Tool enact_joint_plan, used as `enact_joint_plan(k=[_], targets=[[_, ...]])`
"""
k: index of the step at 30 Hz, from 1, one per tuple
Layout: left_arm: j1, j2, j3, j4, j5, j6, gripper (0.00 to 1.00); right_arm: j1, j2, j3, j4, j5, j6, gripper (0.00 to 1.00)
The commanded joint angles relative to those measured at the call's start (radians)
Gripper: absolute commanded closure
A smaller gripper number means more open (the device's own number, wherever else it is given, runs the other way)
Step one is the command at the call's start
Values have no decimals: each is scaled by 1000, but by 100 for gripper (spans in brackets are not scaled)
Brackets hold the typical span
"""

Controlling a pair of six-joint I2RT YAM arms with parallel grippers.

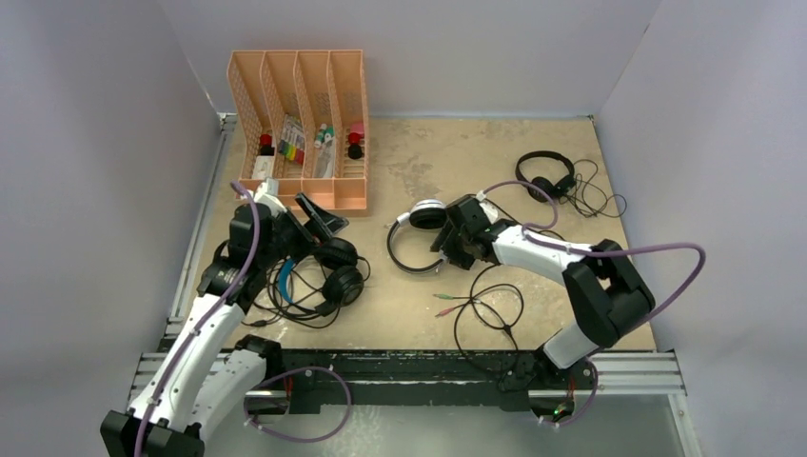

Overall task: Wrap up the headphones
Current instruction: Pick up the headphones from the center of the board.

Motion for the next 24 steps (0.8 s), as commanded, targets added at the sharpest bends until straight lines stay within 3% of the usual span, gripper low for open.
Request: enact_joint_plan(k=[1, 14, 20, 24], targets=[[-67, 68, 73, -39, -122, 52, 10, 18, 38, 13, 47, 71, 62, 43], [-558, 331, 226, -87, -650, 9, 11, 41, -61, -70, 186, 77, 122, 86], [-642, 380, 255, -59, -769, -26, 13, 40, -202, -78, 185, 101, 143, 99], [-678, 416, 266, -31, -830, -32, 13, 41, -264, -67, 177, 125, 183, 100]])
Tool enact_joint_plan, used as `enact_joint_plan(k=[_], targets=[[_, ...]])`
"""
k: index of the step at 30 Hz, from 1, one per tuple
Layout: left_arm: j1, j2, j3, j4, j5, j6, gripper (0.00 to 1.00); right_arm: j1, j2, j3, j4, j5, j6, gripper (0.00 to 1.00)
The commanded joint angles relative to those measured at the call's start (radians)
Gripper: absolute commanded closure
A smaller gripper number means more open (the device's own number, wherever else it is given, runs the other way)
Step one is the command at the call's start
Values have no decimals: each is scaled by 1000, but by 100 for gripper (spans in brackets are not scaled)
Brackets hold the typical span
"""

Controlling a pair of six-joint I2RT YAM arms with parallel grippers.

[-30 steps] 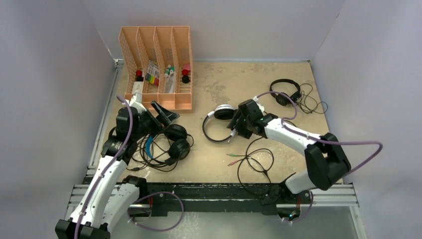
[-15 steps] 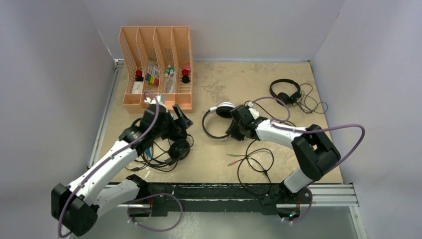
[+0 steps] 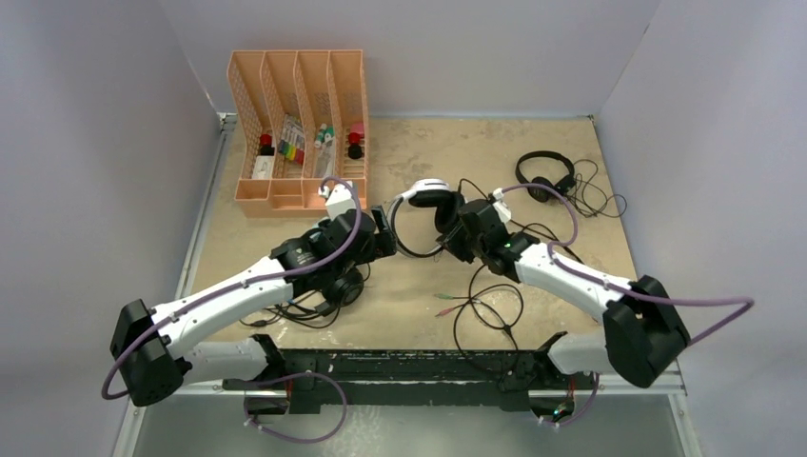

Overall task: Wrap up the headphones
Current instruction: Pick up the headphones from the center of the board.

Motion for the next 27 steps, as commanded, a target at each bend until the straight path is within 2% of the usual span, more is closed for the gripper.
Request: enact_joint_plan(k=[1, 3, 8, 12, 17, 23, 27], targets=[[-38, 42, 57, 73, -122, -21, 12, 4, -84, 40, 66, 71, 73, 100], [-62, 79, 83, 89, -147, -14, 11, 4, -84, 70, 36, 79, 94, 100], [-111, 183, 169, 48, -316, -4, 11, 4, -78, 126, -19, 96, 146, 100], [-114, 268, 243, 13, -428, -3, 21, 9, -64, 159, -62, 126, 177, 100], [-115, 377, 337, -42, -479, 1, 36, 15, -60, 176, -103, 165, 189, 100], [-123, 470, 410, -59, -508, 24, 44, 18, -47, 191, -132, 212, 199, 100], [-128, 534, 452, -82, -515, 28, 46, 22, -42, 200, -147, 233, 199, 100]])
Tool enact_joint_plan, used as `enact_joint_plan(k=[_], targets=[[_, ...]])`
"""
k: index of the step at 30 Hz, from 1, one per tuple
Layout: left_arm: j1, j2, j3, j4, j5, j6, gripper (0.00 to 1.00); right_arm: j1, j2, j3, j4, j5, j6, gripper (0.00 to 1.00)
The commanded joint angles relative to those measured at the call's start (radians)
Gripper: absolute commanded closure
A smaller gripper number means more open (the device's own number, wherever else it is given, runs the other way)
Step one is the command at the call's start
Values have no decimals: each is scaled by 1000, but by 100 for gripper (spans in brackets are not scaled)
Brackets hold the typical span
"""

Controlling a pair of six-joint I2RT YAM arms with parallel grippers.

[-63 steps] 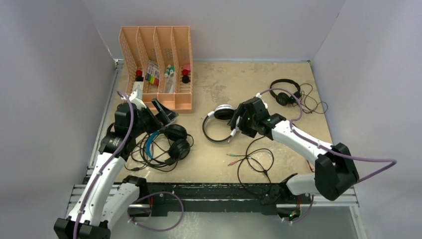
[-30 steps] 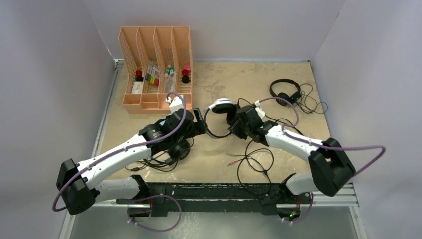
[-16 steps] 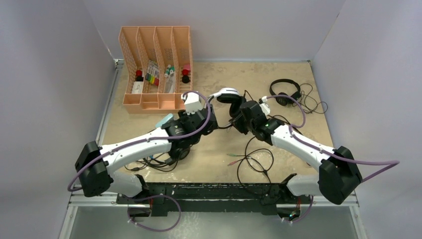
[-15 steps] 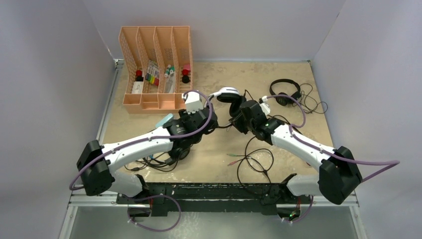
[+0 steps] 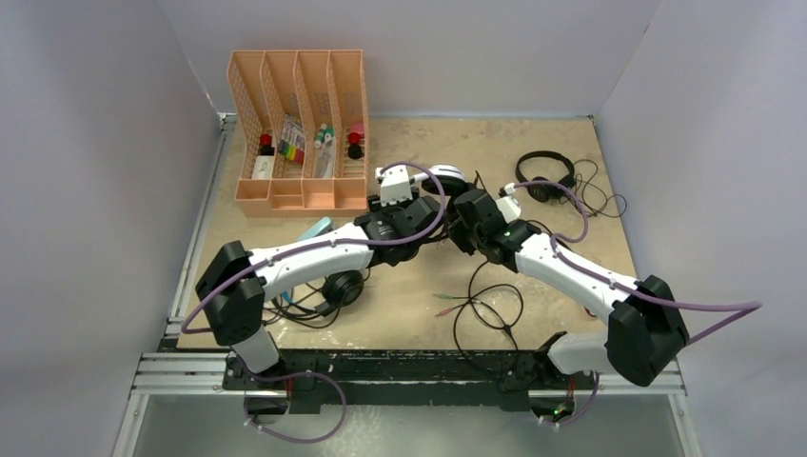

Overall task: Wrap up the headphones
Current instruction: Pick up the headphones from the center of the board.

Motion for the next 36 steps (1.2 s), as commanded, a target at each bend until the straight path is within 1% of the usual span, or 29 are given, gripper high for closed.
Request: enact_joint_plan(k=[1, 5, 8, 9, 11, 12, 14, 15, 16, 17, 18, 19, 22, 23, 24, 26, 27, 29, 31, 33, 35, 36], targets=[[-13, 54, 80, -37, -59, 23, 46, 9, -12, 72, 32, 93, 29, 100], [-14, 100, 110, -54, -60, 23, 46, 13, -13, 75, 21, 109, 26, 100], [-15, 112, 114, -59, -60, 26, 52, 14, -19, 69, 17, 118, 27, 100], [-15, 113, 112, -59, -58, 30, 55, 15, -20, 69, 17, 118, 20, 100], [-15, 112, 111, -55, -55, 40, 69, 18, -25, 74, 10, 120, 7, 100], [-16, 111, 113, -55, -54, 48, 75, 21, -29, 75, 2, 125, -1, 97], [-15, 106, 113, -59, -56, 60, 82, 26, -42, 72, -4, 131, -28, 90], [-15, 102, 112, -65, -62, 62, 88, 28, -54, 69, -9, 136, -46, 85], [-15, 97, 112, -72, -69, 64, 93, 28, -69, 64, -13, 138, -64, 81], [-15, 91, 112, -81, -75, 66, 98, 29, -86, 56, -7, 137, -95, 75], [-15, 82, 105, -84, -82, 67, 100, 30, -105, 45, 2, 135, -129, 67], [-14, 71, 98, -84, -86, 70, 100, 30, -129, 31, 18, 130, -177, 59], [-11, 46, 80, -74, -83, 99, 100, 31, -217, -20, 100, 71, -432, 29], [-9, 40, 77, -77, -82, 109, 100, 31, -249, -33, 130, 25, -537, 21], [-5, 34, 76, -82, -81, 116, 100, 31, -284, -39, 151, -26, -631, 16], [4, 23, 73, -95, -72, 135, 100, 30, -348, -52, 168, -117, -797, 10], [11, 16, 73, -103, -68, 145, 100, 31, -379, -47, 136, -123, -842, 7], [22, -8, 68, -122, -60, 165, 100, 31, -433, -30, 50, -104, -921, 2], [36, -48, 46, -125, -37, 186, 100, 29, -479, -9, -44, -41, -1003, 1], [59, -101, 13, -114, 6, 203, 100, 28, -516, -5, -63, 21, -1092, 1], [100, -163, -23, -101, 98, 213, 100, 16, -525, 15, -75, 72, -1144, 1], [121, -199, -44, -93, 139, 218, 100, -1, -517, 27, -76, 72, -1165, 1]])
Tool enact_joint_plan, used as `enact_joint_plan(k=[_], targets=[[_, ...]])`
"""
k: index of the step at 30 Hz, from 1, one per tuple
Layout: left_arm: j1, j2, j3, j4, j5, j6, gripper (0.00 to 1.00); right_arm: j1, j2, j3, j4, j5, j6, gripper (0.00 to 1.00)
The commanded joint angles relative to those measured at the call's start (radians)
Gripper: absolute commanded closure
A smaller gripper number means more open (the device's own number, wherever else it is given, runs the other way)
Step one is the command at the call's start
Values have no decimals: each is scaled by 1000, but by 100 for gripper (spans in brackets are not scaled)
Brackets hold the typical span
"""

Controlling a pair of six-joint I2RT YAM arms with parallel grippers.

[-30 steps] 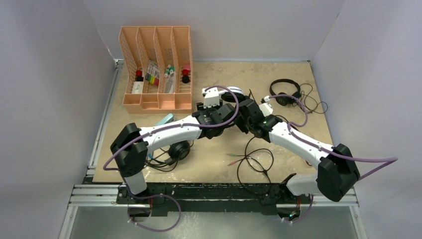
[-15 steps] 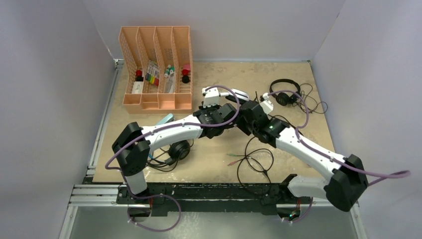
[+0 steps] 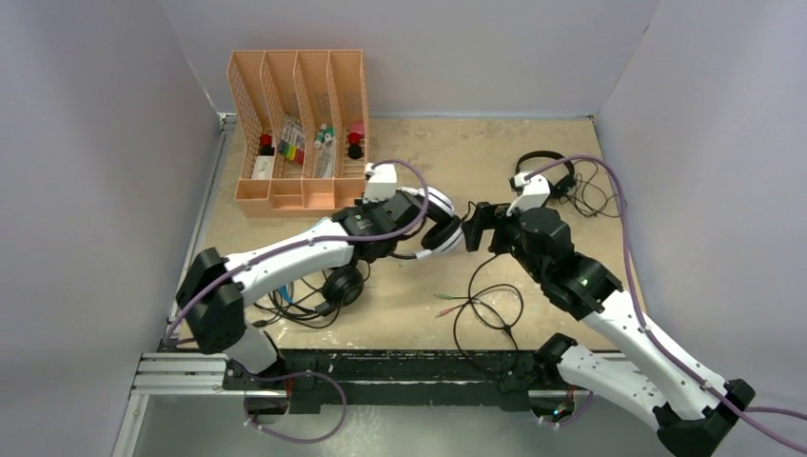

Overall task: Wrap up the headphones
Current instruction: Pick up the headphones from the center of the board.

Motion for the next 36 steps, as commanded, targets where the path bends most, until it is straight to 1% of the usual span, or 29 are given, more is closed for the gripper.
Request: enact_joint_plan(k=[1, 2, 3, 6, 7, 8, 11, 13, 15, 16, 20, 22, 26, 28, 30, 31, 33, 34, 36], targets=[[92, -203, -48, 68, 144, 23, 100, -67, 8, 82, -40, 80, -234, 1], [114, -240, -64, 68, 178, 24, 100, -118, 22, 90, -25, 26, -247, 1], [134, -288, -77, 66, 205, 27, 100, -203, 41, 90, 0, -57, -255, 1], [199, -369, -62, 38, 311, 37, 100, -473, 110, 91, 68, -406, -234, 1], [223, -388, -45, 14, 342, 37, 100, -522, 129, 84, 102, -490, -226, 1], [251, -400, -20, -12, 364, 34, 100, -545, 143, 75, 135, -539, -221, 1], [293, -431, 50, -83, 424, 39, 100, -551, 157, 30, 261, -624, -213, 1], [303, -441, 100, -114, 457, 51, 100, -555, 160, 2, 330, -619, -226, 1], [306, -432, 168, -156, 459, 57, 100, -568, 169, 2, 364, -595, -242, 1], [307, -422, 211, -172, 457, 60, 100, -572, 175, 7, 378, -609, -248, 1], [307, -371, 395, -224, 476, 77, 100, -573, 195, -11, 486, -764, -246, 1], [308, -357, 469, -237, 477, 76, 100, -570, 226, -18, 532, -813, -228, 1], [308, -333, 598, -220, 569, 75, 100, -564, 280, -68, 606, -913, -174, 2], [307, -313, 653, -221, 604, 71, 100, -534, 291, -93, 650, -946, -168, 1], [308, -297, 700, -233, 605, 65, 100, -492, 295, -104, 671, -928, -140, 1], [308, -292, 716, -234, 600, 61, 100, -472, 295, -113, 690, -917, -87, 1], [307, -286, 738, -233, 592, 54, 100, -426, 286, -136, 730, -915, -31, 2], [307, -284, 748, -232, 591, 49, 100, -407, 275, -145, 723, -891, -16, 2], [307, -277, 761, -232, 592, 46, 100, -401, 249, -143, 653, -823, 2, 2]])
